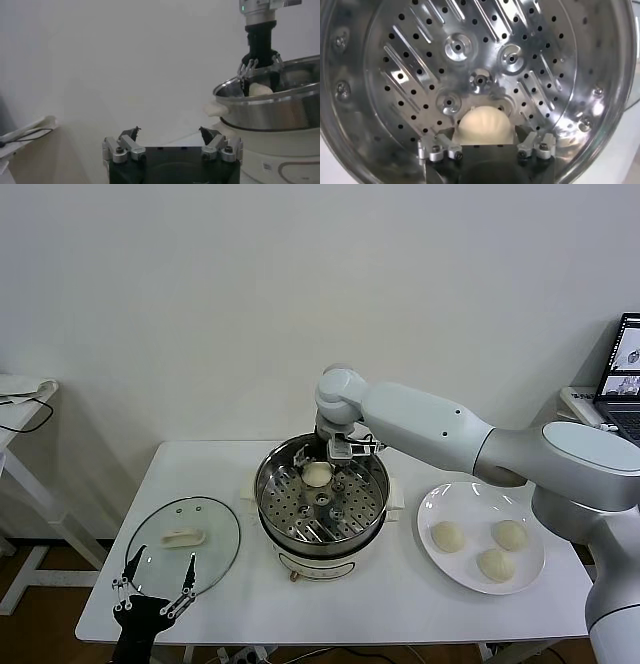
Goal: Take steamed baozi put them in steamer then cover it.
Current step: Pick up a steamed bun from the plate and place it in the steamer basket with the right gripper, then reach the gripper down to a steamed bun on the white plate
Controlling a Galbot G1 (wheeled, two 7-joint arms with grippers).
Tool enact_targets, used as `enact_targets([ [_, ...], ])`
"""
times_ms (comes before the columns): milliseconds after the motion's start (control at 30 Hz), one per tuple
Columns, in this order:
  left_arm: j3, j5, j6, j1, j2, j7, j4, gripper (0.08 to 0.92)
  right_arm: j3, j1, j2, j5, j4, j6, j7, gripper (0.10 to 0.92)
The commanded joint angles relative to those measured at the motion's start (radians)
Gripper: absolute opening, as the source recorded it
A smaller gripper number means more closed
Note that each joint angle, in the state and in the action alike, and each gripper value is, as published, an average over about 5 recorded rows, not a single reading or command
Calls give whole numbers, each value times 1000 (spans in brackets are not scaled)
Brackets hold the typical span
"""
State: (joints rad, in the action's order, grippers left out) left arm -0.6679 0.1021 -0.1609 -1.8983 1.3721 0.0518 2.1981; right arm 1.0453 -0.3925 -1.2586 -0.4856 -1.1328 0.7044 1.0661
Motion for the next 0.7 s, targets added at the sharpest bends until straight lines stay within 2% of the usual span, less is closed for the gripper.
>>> enact_targets([
  [33, -2, -2, 1, 2, -1, 1, 1, 823, -26, -63, 85, 147, -66, -67, 118, 823],
  [167, 3, -2, 2, 6, -4, 0, -3, 823, -15, -172, 205, 380, -100, -229, 240, 823],
  [300, 10, -2, 0, 10, -6, 0, -4, 823, 92, -282, 341, 712, -50, -541, 274, 823],
  [367, 13, -1, -2, 11, -6, 0, -4, 823, 143, -300, 402, 818, -23, -657, 277, 823],
  [500, 20, 0, -6, 12, -7, 0, -6, 823, 238, -267, 515, 897, -15, -763, 263, 823],
  [700, 22, 2, -7, 12, -5, 1, -3, 823, 331, -112, 612, 888, -62, -808, 179, 823],
])
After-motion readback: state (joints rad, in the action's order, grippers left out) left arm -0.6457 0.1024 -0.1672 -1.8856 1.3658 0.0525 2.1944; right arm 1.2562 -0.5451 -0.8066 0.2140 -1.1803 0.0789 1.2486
